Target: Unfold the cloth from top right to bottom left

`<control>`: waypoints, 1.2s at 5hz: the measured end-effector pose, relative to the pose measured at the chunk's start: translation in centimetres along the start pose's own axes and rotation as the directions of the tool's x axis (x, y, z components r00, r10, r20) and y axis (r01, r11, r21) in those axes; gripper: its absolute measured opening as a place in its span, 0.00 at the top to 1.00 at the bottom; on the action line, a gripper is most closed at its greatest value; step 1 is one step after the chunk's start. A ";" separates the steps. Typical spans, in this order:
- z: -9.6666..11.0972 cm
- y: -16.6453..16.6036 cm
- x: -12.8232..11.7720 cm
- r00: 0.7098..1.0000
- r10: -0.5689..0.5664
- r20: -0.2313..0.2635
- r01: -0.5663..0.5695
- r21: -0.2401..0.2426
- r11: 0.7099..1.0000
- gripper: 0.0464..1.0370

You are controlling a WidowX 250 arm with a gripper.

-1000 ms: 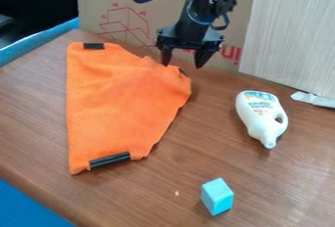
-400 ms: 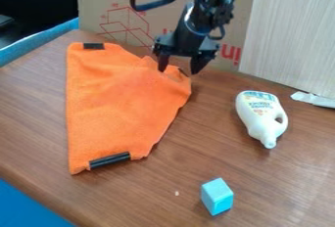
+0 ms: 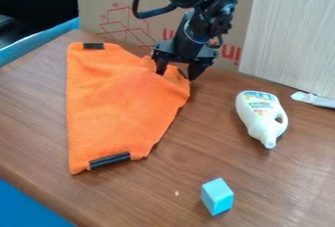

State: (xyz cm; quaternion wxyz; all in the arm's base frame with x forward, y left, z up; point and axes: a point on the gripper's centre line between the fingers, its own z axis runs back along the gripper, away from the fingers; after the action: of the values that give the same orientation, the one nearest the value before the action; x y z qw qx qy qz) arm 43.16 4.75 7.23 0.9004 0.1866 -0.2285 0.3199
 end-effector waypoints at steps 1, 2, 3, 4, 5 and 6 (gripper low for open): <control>-0.2 0.0 -0.3 1.000 -0.001 -0.002 0.001 -0.002 1.000 0.34; -0.4 -0.1 -0.6 1.000 -0.007 -0.011 0.007 -0.010 1.000 0.64; -0.6 -0.1 -1.0 1.000 -0.012 -0.027 0.012 -0.026 1.000 0.87; -0.6 0.0 -1.0 0.999 -0.004 -0.054 0.002 -0.045 0.999 0.97; -0.6 0.8 -0.6 0.995 0.026 -0.092 -0.032 -0.066 0.997 0.99; 1.3 1.9 1.5 0.992 0.086 -0.094 -0.099 -0.145 0.984 0.99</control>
State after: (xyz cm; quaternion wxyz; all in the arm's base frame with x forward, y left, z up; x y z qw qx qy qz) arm 42.50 6.23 9.49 0.9050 0.0935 -0.2209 0.3512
